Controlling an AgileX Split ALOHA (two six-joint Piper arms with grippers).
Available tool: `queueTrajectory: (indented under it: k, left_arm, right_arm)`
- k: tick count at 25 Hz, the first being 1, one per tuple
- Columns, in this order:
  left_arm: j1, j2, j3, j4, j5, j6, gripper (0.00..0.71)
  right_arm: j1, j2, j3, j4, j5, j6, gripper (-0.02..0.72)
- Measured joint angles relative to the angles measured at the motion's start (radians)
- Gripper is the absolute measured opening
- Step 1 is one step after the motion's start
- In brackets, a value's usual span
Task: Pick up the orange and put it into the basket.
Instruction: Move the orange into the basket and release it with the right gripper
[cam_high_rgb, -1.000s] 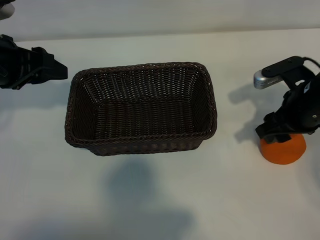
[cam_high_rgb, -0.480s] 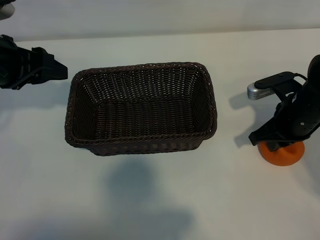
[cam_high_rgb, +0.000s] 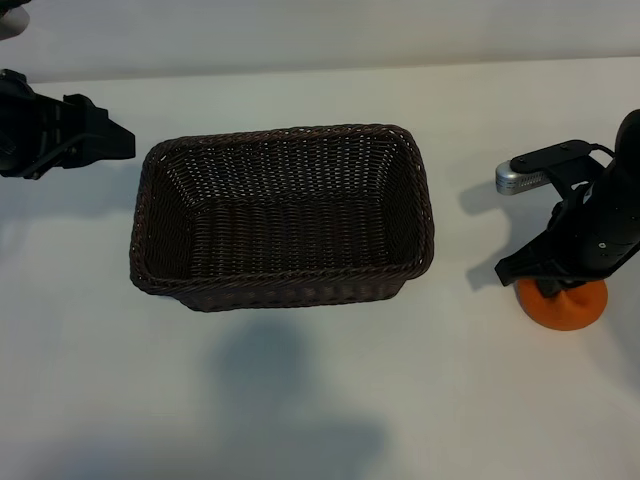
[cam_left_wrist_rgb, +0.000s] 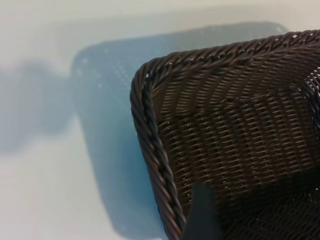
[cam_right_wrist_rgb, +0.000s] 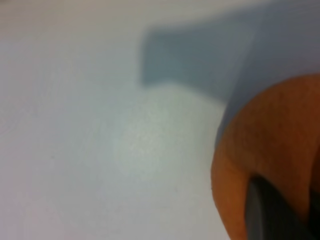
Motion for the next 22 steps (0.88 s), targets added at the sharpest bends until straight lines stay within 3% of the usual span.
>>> queueTrajectory:
  k: [4,14,22]
  left_arm:
    - [0.000,0.000,0.000,0.000,0.000,0.000,0.591]
    - [0.000,0.000,0.000,0.000,0.000,0.000,0.591]
    - [0.000,0.000,0.000,0.000,0.000,-0.002,0.591]
  right_arm:
    - [0.000,-0.017,-0.020,-0.002,0.028,0.003,0.047]
    - [0.000,-0.150,-0.235,-0.002,0.212,0.010,0.047]
    - [0.000,-0.152,-0.298,-0.004,0.246,0.010,0.047]
